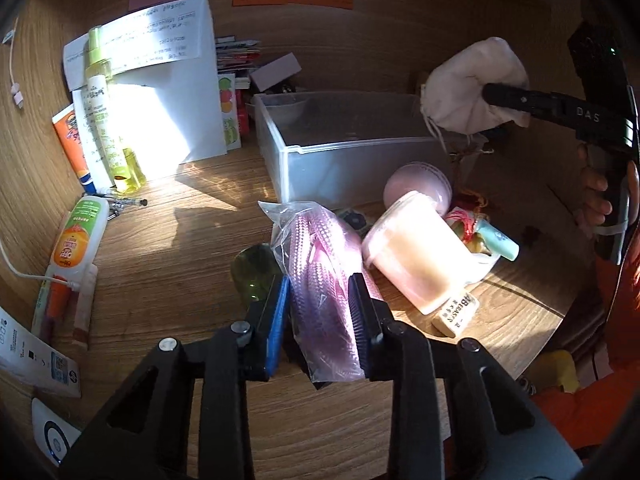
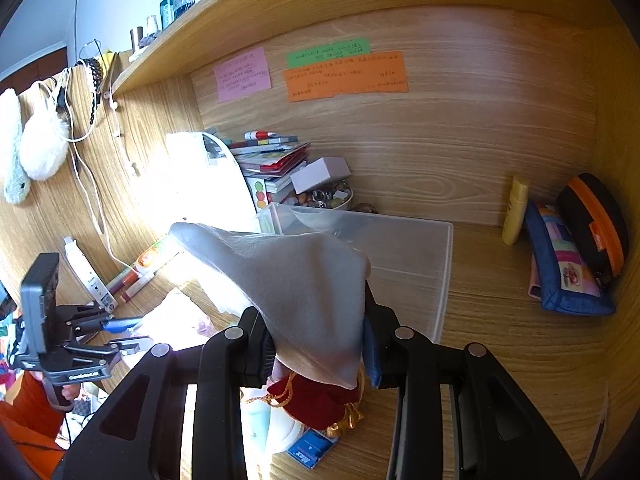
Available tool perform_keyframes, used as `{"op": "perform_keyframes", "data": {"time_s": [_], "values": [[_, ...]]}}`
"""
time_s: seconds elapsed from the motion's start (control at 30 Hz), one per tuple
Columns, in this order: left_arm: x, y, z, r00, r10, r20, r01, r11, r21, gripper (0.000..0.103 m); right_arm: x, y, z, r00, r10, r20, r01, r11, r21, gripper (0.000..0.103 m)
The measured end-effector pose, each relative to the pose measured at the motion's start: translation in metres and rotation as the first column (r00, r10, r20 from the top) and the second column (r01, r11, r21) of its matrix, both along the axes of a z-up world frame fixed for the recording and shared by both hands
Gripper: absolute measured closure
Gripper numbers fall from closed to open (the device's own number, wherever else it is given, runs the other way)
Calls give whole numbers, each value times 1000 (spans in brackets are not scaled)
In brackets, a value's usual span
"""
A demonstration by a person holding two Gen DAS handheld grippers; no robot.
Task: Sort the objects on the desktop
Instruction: 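Carry the white cloth to the clear bin with right tool while left tool reaches the green bottle, then grasp the dark green bottle with the left tool while the right tool holds the cloth over the bin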
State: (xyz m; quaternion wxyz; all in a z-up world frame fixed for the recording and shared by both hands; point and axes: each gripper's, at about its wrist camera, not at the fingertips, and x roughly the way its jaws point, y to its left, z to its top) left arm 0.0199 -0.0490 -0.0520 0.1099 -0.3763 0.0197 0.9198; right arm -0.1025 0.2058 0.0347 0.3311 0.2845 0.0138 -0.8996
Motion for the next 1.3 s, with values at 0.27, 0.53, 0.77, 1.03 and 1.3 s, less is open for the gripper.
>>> {"op": "perform_keyframes", "data": {"time_s": [0.27, 0.53, 0.77, 1.03, 1.3], "values": [[-25, 10, -11, 998, -18, 58, 18, 1000, -9, 73, -11, -7, -10, 999, 4, 40, -3, 1000, -5, 72], [-47, 6, -22, 991, -28, 130, 25, 999, 27, 73, -21, -6, -5, 999, 0, 47, 1, 999, -33, 72], [-47, -11, -11, 991, 15, 135, -18, 1000, 25, 62, -24, -15, -3, 999, 16, 42, -14, 999, -36, 72], [-24, -59, -1, 981, 168, 94, -168, 986, -12, 37, -35, -19, -4, 999, 6, 46, -4, 999, -37, 72], [-21, -76, -28, 957, 242, 161, -244, 970, -9, 37, -51, -29, 3, 1000, 8, 26, -7, 999, -39, 72]]}}
